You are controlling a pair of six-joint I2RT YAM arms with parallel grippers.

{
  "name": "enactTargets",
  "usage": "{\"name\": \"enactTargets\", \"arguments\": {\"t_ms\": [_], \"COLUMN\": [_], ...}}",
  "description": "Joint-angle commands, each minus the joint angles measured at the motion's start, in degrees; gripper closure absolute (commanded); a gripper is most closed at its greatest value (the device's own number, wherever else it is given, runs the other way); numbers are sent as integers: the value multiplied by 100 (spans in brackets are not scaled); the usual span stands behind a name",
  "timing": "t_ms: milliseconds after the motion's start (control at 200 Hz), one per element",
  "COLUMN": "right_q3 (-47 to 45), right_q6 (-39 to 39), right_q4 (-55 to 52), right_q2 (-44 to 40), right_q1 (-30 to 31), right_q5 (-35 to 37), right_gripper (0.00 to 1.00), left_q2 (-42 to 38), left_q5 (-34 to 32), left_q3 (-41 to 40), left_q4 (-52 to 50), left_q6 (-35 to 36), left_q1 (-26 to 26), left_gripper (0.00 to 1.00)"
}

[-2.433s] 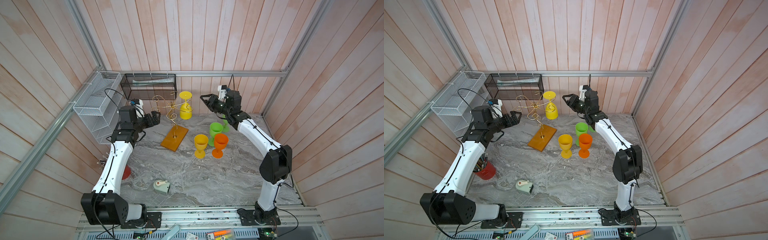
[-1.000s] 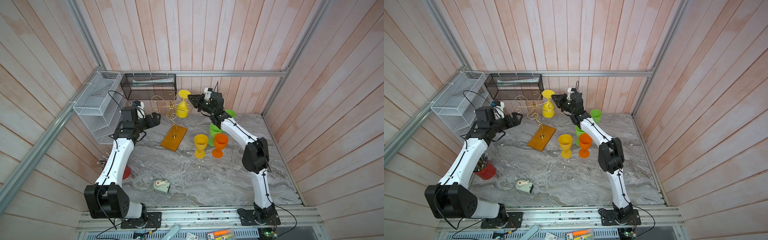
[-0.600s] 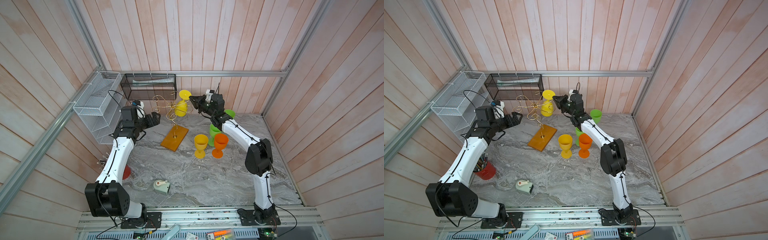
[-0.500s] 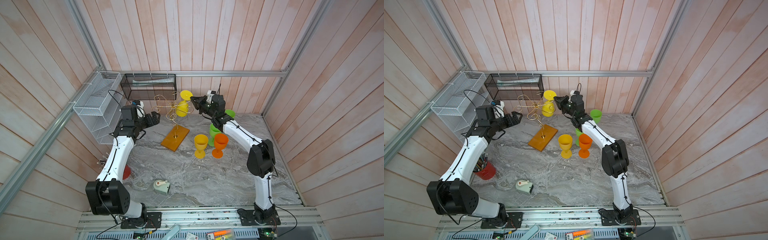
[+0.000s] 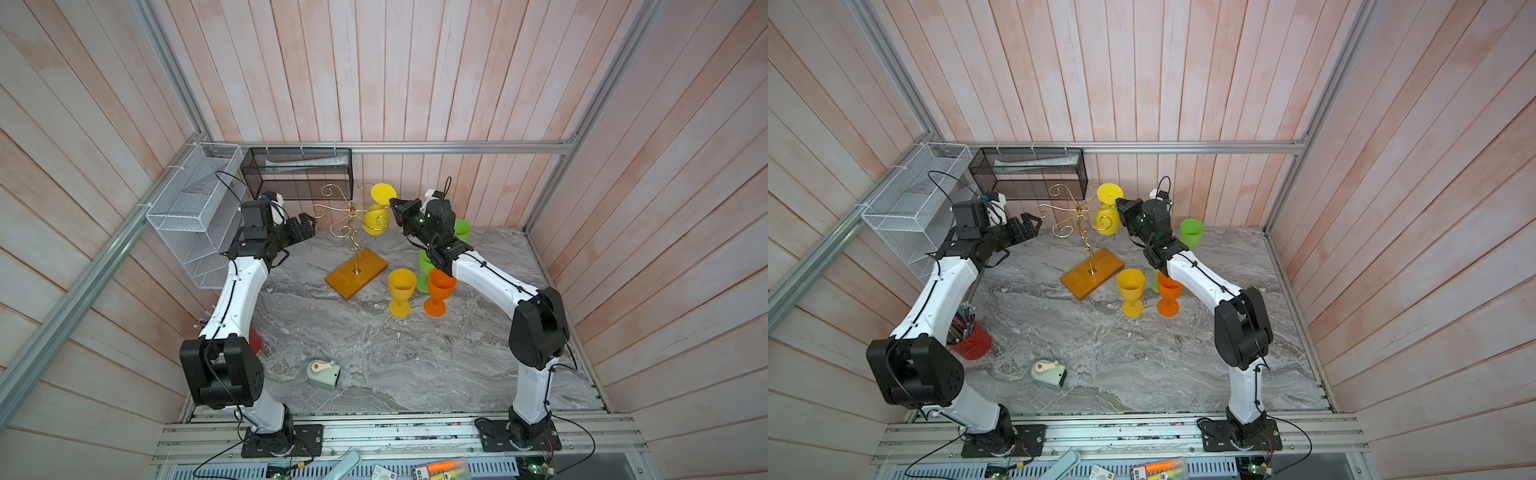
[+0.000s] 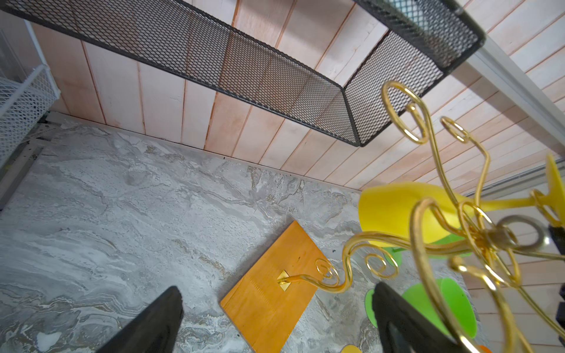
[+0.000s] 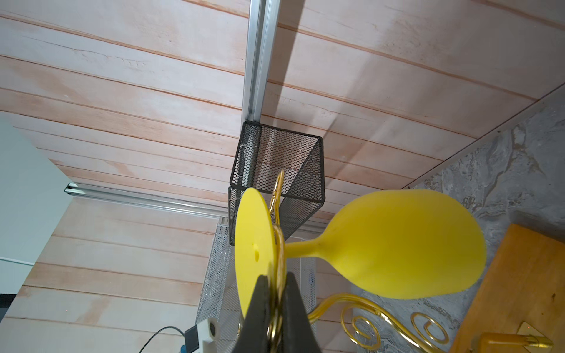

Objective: Take the wine glass off the wine glass rack
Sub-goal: Rotate the wine glass rack at the top-center of the table.

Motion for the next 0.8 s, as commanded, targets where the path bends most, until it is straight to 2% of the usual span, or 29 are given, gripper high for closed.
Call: {"name": "enactTargets", "arguments": {"t_ms": [0,190,400,795], "right_q3": [6,-157,-259,-293], "right_q6": [-583,-570,-675,-959], "right_q4": [441,540,542,460], "right_q2": [-257,-352,-467,-567], "right_q1": [159,166,173,179], "right_q5": [-93,-30,88,326], "right_gripper": [99,99,94,87], "left_q2": [130,19,-281,-721], "left_q5": [7,104,333,838], "left_q3": [394,291,76,304], "left_q4": [151,93,145,163], "left_q6": [50,22,-92,-472], "left_q1": [3,4,3,3], "left_gripper": [2,2,2,2]}}
